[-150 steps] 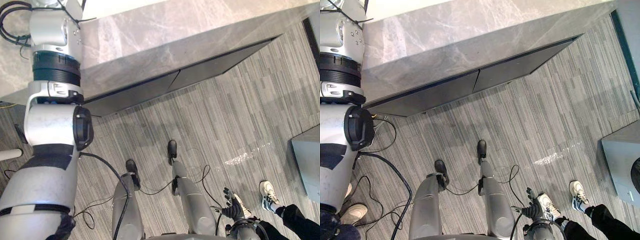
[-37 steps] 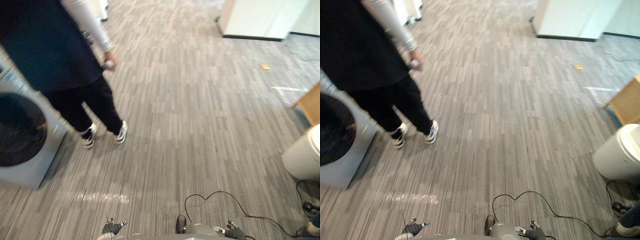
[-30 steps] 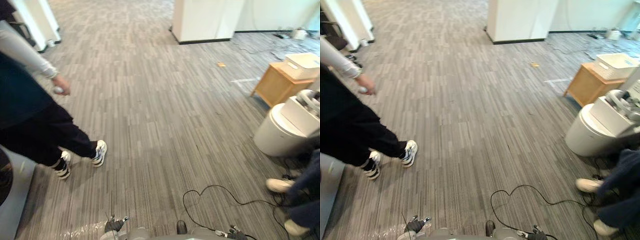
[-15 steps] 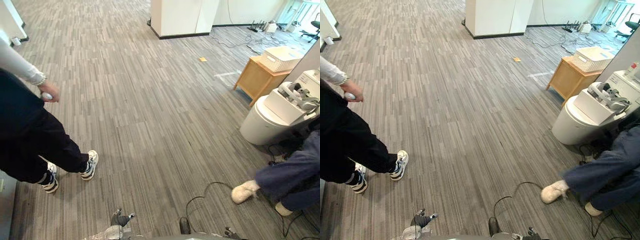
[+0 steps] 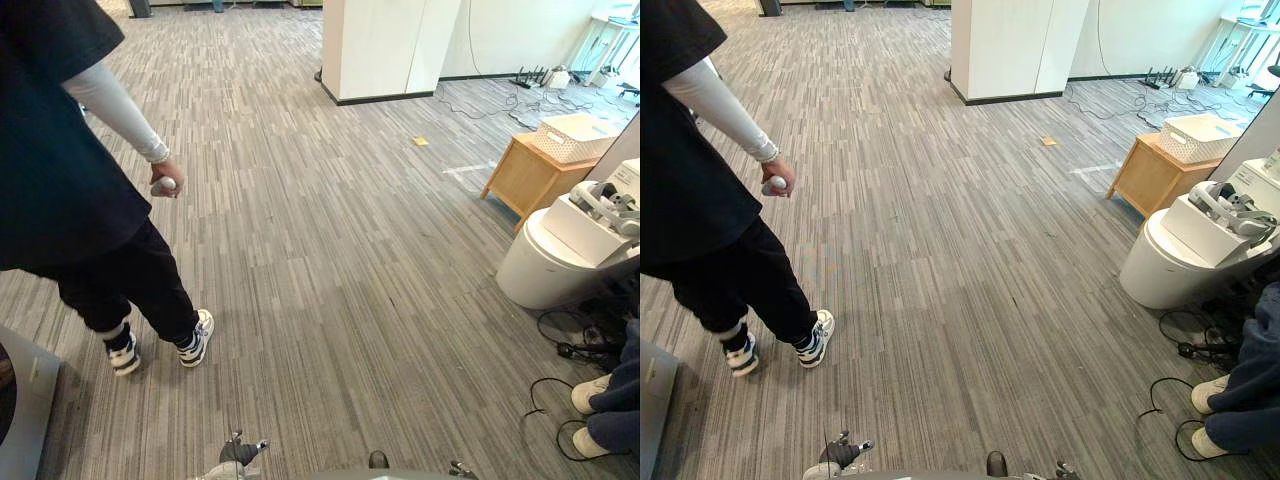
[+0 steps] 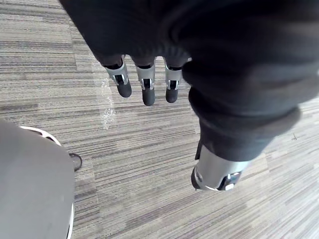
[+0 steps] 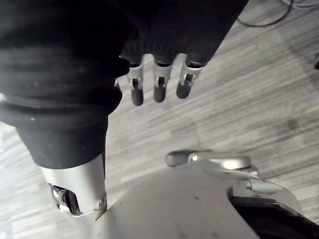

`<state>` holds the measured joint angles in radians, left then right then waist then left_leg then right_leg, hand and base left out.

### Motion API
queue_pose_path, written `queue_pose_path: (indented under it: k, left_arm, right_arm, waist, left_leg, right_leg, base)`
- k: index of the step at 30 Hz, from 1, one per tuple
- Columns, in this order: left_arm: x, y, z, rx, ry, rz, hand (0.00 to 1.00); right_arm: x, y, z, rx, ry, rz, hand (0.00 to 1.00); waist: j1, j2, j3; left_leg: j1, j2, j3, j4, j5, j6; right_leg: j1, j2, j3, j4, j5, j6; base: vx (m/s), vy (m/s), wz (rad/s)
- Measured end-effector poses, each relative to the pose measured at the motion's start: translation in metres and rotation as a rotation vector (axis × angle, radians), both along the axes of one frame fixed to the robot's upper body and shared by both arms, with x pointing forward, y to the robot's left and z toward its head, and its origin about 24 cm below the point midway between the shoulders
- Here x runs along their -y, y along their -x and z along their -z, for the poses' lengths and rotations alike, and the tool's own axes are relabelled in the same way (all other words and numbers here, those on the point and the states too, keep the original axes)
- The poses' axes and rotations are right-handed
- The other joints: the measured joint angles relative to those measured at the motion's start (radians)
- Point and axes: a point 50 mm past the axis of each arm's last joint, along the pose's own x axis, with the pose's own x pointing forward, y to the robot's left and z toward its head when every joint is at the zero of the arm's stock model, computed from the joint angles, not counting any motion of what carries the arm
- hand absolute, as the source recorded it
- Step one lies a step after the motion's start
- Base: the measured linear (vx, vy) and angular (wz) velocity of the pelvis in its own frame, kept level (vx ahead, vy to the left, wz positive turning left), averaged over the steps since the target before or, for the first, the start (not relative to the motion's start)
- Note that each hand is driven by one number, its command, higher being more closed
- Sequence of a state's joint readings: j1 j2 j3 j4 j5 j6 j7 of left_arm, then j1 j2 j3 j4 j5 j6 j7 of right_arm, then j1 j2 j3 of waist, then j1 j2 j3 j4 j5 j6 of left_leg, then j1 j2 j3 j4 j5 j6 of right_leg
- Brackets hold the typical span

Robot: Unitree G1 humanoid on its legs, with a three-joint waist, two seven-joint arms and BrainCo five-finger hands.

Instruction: Organize washtable

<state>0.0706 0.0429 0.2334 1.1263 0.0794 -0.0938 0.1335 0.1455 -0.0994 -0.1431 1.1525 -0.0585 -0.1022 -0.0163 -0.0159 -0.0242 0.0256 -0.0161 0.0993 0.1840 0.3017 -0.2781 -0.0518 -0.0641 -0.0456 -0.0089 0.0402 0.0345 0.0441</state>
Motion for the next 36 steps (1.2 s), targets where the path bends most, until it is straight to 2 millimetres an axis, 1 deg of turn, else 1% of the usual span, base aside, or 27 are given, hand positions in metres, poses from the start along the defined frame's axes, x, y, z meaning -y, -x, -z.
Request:
queue_pose_path:
  k: [2, 5, 7, 9, 10, 11, 12, 13, 14, 15, 16, 17, 18, 20, 21, 22, 24, 26, 28, 29, 30, 31, 32, 33, 34, 35, 36]
  left_arm:
    - [-0.009, -0.006, -0.005, 0.052, -0.008, -0.094, 0.0]
    - [-0.01, -0.008, -0.007, 0.092, -0.001, -0.158, 0.0]
    - [-0.007, -0.009, -0.008, 0.098, 0.007, -0.157, 0.0]
    - [-0.002, -0.011, -0.008, 0.111, 0.019, -0.16, 0.0]
    - [0.01, -0.005, -0.005, 0.095, 0.048, -0.168, 0.0]
    - [0.005, -0.006, -0.006, 0.116, 0.045, -0.199, 0.0]
    - [0.0, -0.006, -0.007, 0.119, 0.031, -0.201, 0.0]
    - [-0.012, -0.005, -0.009, 0.126, 0.001, -0.208, 0.0]
    - [-0.021, -0.002, -0.01, 0.12, -0.022, -0.206, 0.0]
    - [-0.024, 0.003, -0.01, 0.107, -0.033, -0.204, 0.0]
    - [-0.019, 0.016, -0.005, 0.054, -0.013, -0.218, 0.0]
    - [-0.022, 0.022, -0.004, 0.034, -0.02, -0.22, 0.0]
    - [-0.028, 0.032, -0.003, -0.001, -0.032, -0.224, 0.0]
    - [-0.027, 0.055, 0.001, -0.089, -0.033, -0.198, 0.0]
    - [-0.024, 0.061, 0.002, -0.114, -0.03, -0.161, 0.0]
    - [-0.023, 0.058, 0.002, -0.113, -0.031, -0.144, 0.0]
    - [-0.024, 0.05, 0.001, -0.096, -0.036, -0.128, 0.0]
    - [-0.022, 0.041, 0.001, -0.077, -0.035, -0.108, 0.0]
    - [-0.016, 0.028, 0.0, -0.043, -0.025, -0.09, 0.0]
    - [-0.015, 0.027, 0.0, -0.034, -0.024, -0.089, 0.0]
    - [-0.014, 0.024, -0.001, -0.024, -0.021, -0.09, 0.0]
    - [-0.009, 0.021, 0.0, -0.015, -0.008, -0.101, 0.0]
    - [0.003, 0.015, 0.001, 0.0, 0.027, -0.122, 0.0]
    - [0.007, 0.011, 0.001, 0.01, 0.042, -0.138, 0.0]
    - [0.019, 0.006, 0.001, 0.028, 0.083, -0.189, 0.0]
    - [0.018, 0.007, 0.001, 0.039, 0.088, -0.23, 0.0]
    - [0.016, 0.007, 0.0, 0.043, 0.084, -0.246, 0.0]
  right_arm:
    - [-0.005, -0.001, 0.0, 0.008, -0.013, 0.01, 0.0]
    - [-0.005, -0.007, -0.002, 0.039, -0.008, 0.006, 0.0]
    - [-0.001, -0.011, -0.004, 0.054, 0.003, 0.004, 0.0]
    - [0.006, -0.017, -0.006, 0.066, 0.022, -0.004, 0.0]
    - [0.019, -0.021, -0.01, 0.078, 0.056, -0.015, 0.0]
    - [0.018, -0.028, -0.011, 0.098, 0.055, -0.013, 0.0]
    - [0.013, -0.025, -0.01, 0.095, 0.044, -0.008, 0.0]
    - [0.006, -0.019, -0.007, 0.079, 0.026, 0.014, 0.0]
    - [0.003, -0.014, -0.005, 0.061, 0.011, 0.021, 0.0]
    - [0.001, -0.012, -0.004, 0.056, 0.006, 0.03, 0.0]
    - [0.007, -0.007, -0.004, 0.044, 0.017, 0.064, 0.0]
    - [0.006, -0.007, -0.004, 0.046, 0.011, 0.079, 0.0]
    - [0.0, -0.003, -0.002, 0.042, -0.006, 0.099, 0.0]
    - [-0.001, 0.003, -0.001, 0.032, -0.012, 0.137, 0.0]
    - [0.002, 0.006, -0.002, 0.036, -0.005, 0.162, 0.0]
    - [0.003, 0.008, -0.002, 0.036, -0.004, 0.175, 0.0]
    - [0.002, 0.005, -0.003, 0.054, -0.007, 0.181, 0.0]
    - [0.001, 0.001, -0.006, 0.091, -0.001, 0.183, 0.0]
    - [0.001, 0.005, -0.006, 0.083, 0.001, 0.18, 0.0]
    - [0.0, 0.007, -0.006, 0.078, 0.0, 0.178, 0.0]
    - [0.001, 0.008, -0.006, 0.07, 0.0, 0.172, 0.0]
    - [0.001, 0.008, -0.006, 0.062, 0.003, 0.151, 0.0]
    - [0.011, 0.009, -0.008, 0.063, 0.025, 0.148, 0.0]
    - [0.013, 0.005, -0.009, 0.072, 0.032, 0.146, 0.0]
    - [0.017, 0.0, -0.011, 0.092, 0.042, 0.141, 0.0]
    - [0.021, -0.002, -0.013, 0.101, 0.053, 0.138, 0.0]
    - [0.022, -0.002, -0.013, 0.101, 0.056, 0.139, 0.0]
  waist:
    - [0.003, -0.014, 0.02]
    - [0.029, -0.022, 0.036]
    - [0.029, -0.009, 0.045]
    - [0.031, 0.014, 0.057]
    - [0.04, 0.087, 0.046]
    - [0.046, 0.074, 0.059]
    - [0.046, 0.062, 0.063]
    - [0.049, 0.001, 0.053]
    - [0.06, -0.027, 0.044]
    - [0.059, -0.033, 0.032]
    - [0.057, -0.009, 0.005]
    - [0.058, -0.022, 0.013]
    - [0.05, -0.054, 0.027]
    - [0.027, -0.053, 0.03]
    - [0.021, -0.028, 0.036]
    - [0.018, -0.023, 0.037]
    - [0.003, -0.011, 0.034]
    - [-0.001, -0.001, 0.034]
    - [-0.022, 0.014, 0.032]
    - [-0.028, 0.014, 0.032]
    - [-0.025, 0.012, 0.032]
    - [-0.03, 0.024, 0.029]
    - [-0.022, 0.053, 0.027]
    - [-0.023, 0.067, 0.033]
    - [-0.026, 0.088, 0.045]
    - [-0.017, 0.095, 0.059]
    - [-0.016, 0.1, 0.061]
  left_leg:
    - [-0.138, 0.062, 0.002, 0.349, 0.016, -0.005]
    - [-0.233, 0.111, 0.036, 0.563, 0.109, -0.036]
    - [-0.238, 0.093, 0.065, 0.48, 0.066, 0.006]
    - [-0.248, 0.064, 0.059, 0.314, 0.055, 0.014]
    - [-0.257, 0.08, 0.036, 0.158, 0.027, 0.051]
    - [-0.278, 0.062, 0.053, 0.183, 0.008, 0.054]
    - [-0.275, 0.04, 0.057, 0.188, 0.005, 0.051]
    - [-0.268, -0.01, 0.063, 0.213, -0.019, 0.085]
    - [-0.289, -0.037, 0.074, 0.276, -0.063, 0.109]
    - [-0.301, -0.049, 0.073, 0.298, -0.082, 0.113]
    - [-0.295, -0.058, 0.074, 0.284, -0.106, 0.12]
    - [-0.271, -0.076, 0.088, 0.272, -0.116, 0.13]
    - [-0.228, -0.112, 0.093, 0.267, -0.132, 0.144]
    - [-0.116, -0.14, 0.083, 0.205, -0.149, 0.162]
    - [-0.033, -0.143, 0.065, 0.14, -0.147, 0.166]
    - [0.032, -0.139, 0.036, 0.088, -0.145, 0.17]
    - [0.115, -0.114, 0.009, 0.023, -0.149, 0.174]
    - [0.183, -0.08, -0.006, -0.034, -0.165, 0.155]
    - [0.296, -0.05, -0.043, -0.137, -0.164, 0.11]
    - [0.32, -0.053, -0.052, -0.14, -0.168, 0.093]
    - [0.337, -0.041, -0.058, -0.099, -0.185, 0.063]
    - [0.333, -0.013, -0.078, -0.001, -0.194, 0.042]
    - [0.301, 0.023, -0.082, 0.142, -0.153, 0.009]
    - [0.264, 0.038, -0.091, 0.235, -0.101, 0.018]
    - [0.171, 0.055, -0.095, 0.459, 0.112, 0.056]
    - [0.089, 0.095, -0.081, 0.625, 0.42, 0.045]
    - [0.048, 0.125, -0.056, 0.71, 0.416, 0.048]
  right_leg:
    - [-0.008, 0.019, -0.027, 0.096, -0.071, -0.006]
    - [0.015, 0.011, -0.013, 0.131, -0.108, -0.018]
    - [0.01, -0.011, 0.0, 0.126, -0.114, -0.013]
    - [-0.009, -0.023, 0.015, 0.104, -0.118, -0.007]
    - [-0.035, 0.025, 0.021, 0.131, -0.144, -0.004]
    - [-0.135, 0.006, 0.01, 0.431, -0.239, 0.004]
    - [-0.134, -0.012, 0.009, 0.512, -0.286, 0.012]
    - [-0.087, -0.048, 0.005, 0.558, -0.363, 0.009]
    - [-0.07, -0.082, 0.017, 0.527, -0.426, 0.04]
    - [-0.042, -0.087, 0.034, 0.476, -0.459, 0.053]
    - [-0.034, -0.085, 0.038, 0.502, -0.466, 0.069]
    - [-0.076, -0.098, 0.062, 0.664, -0.453, 0.074]
    - [-0.118, -0.102, 0.092, 0.861, -0.368, 0.077]
    - [-0.126, -0.112, 0.095, 0.991, -0.206, 0.056]
    - [-0.15, -0.104, 0.076, 1.071, -0.162, 0.043]
    - [-0.188, -0.093, 0.028, 1.099, -0.233, 0.025]
    - [-0.276, -0.074, -0.063, 1.029, -0.323, -0.003]
    - [-0.394, -0.046, -0.116, 0.86, -0.332, 0.0]
    - [-0.44, -0.024, -0.154, 0.415, -0.209, 0.009]
    - [-0.447, -0.019, -0.151, 0.358, -0.182, -0.002]
    - [-0.465, 0.01, -0.152, 0.342, -0.128, -0.052]
    - [-0.464, 0.034, -0.124, 0.381, 0.018, -0.121]
    - [-0.456, 0.048, -0.137, 0.454, 0.005, -0.096]
    - [-0.44, 0.054, -0.147, 0.472, -0.031, -0.097]
    - [-0.389, 0.062, -0.149, 0.482, -0.087, -0.102]
    - [-0.309, 0.078, -0.135, 0.449, -0.128, -0.115]
    - [-0.268, 0.089, -0.125, 0.431, -0.145, -0.123]
  base:
    - [-0.04, -0.04, 0.3]
    - [0.05, -0.02, 0.02]
    - [0.05, 0.094, -0.08]
    - [0.05, 0.166, -0.2]
    - [0.1, 0.163, -0.4]
    - [0.11, 0.131, -0.25]
    - [0.19, 0.075, 0.19]
    - [0.2, 0.02, 0.22]
    - [0.2, 0.033, 0.14]
    - [0.2, 0.079, -0.06]
    - [0.2, 0.083, -0.02]
    - [0.33, 0.08, 0.02]
    - [0.37, 0.091, -0.01]
    - [0.43, 0.115, 0.08]
    - [0.51, 0.094, 0.22]
    - [0.43, 0.059, 0.27]
    - [0.49, 0.012, 0.39]
    - [0.45, -0.016, 0.39]
    - [0.63, -0.076, 0.68]
    - [0.88, -0.134, 0.53]
    - [0.86, -0.171, 0.34]
    - [1.04, -0.222, 0.2]
    - [0.86, -0.199, 0.21]
    - [0.83, -0.171, 0.01]
    - [0.82, -0.16, -0.17]
    - [0.8, -0.157, -0.27]
    - [0.78, -0.13, -0.41]
